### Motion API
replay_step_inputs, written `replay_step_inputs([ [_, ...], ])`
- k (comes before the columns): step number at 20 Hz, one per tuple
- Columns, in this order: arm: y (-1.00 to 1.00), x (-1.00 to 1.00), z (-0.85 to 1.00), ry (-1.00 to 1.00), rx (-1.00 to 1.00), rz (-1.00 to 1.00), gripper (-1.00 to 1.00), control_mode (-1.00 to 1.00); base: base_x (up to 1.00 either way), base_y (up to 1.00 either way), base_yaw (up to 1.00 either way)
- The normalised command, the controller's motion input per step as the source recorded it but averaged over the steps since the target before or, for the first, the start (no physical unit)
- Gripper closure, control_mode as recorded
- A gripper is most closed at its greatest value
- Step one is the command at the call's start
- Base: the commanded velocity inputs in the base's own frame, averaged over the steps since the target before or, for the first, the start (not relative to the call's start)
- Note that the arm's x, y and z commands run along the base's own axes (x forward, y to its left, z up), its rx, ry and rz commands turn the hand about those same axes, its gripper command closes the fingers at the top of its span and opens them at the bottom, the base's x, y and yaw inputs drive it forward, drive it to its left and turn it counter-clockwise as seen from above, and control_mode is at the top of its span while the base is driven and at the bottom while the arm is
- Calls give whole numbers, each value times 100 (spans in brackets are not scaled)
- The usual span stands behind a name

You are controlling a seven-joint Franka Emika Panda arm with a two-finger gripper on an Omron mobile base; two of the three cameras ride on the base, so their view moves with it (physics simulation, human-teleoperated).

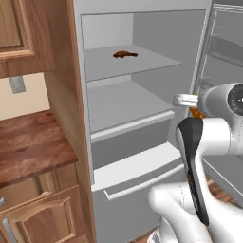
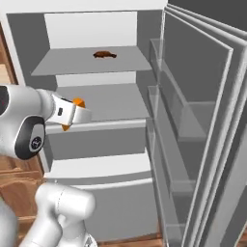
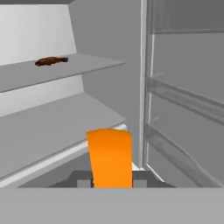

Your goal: Take the cheese, chicken drumstick, and lemon from the fridge and place them on the plate on the dining counter to create an appetizer plate.

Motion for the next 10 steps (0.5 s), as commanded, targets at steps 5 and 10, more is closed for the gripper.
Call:
replay_step_inputs([
  [5, 0, 0, 0, 0, 0, 0, 100, 100, -100, 1, -10],
  [10, 0, 0, 0, 0, 0, 0, 100, 100, -100, 13, -37],
])
